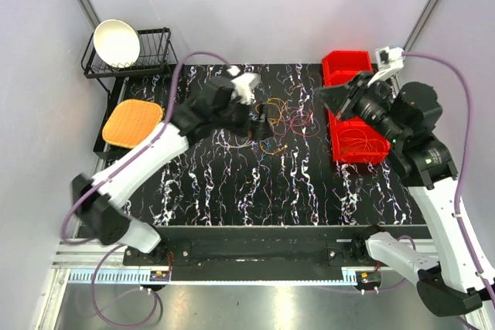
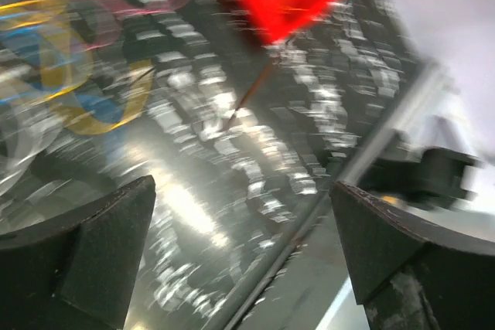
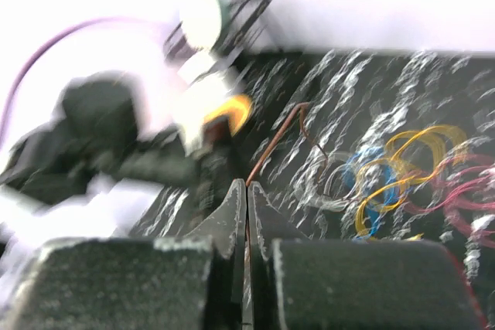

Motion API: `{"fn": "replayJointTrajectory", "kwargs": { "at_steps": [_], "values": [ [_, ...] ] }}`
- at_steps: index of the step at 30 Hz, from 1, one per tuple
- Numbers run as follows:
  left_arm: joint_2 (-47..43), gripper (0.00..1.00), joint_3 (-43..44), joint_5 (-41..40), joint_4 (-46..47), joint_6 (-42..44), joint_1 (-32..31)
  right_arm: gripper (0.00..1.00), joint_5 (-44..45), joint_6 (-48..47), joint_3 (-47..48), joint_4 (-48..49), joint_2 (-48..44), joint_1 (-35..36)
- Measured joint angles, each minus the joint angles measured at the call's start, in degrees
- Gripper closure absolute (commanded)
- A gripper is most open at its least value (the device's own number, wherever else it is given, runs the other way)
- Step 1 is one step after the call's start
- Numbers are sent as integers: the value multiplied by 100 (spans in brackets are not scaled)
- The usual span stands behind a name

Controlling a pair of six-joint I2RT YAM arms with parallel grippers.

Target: Untangle the cables

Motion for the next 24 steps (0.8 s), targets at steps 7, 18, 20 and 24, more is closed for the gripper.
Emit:
{"fn": "replayJointTrajectory", "kwargs": {
  "at_steps": [7, 18, 20, 24],
  "values": [
    [-1832, 1, -1161, -1698, -1001, 273, 131, 100, 1399, -326, 1200, -343, 592, 4],
    [-3585, 1, -2492, -3222, -2026, 238, 133, 100, 2903, -1008, 2173, -772, 1353, 9],
    [-3827, 1, -2686, -3447, -2013, 236, 133, 100, 3060, -1126, 2428, -855, 1440, 11],
    [-4127, 1, -3027, -3807, -2026, 192, 133, 100, 3331, -1379, 3073, -944, 1637, 11]
  ]
}}
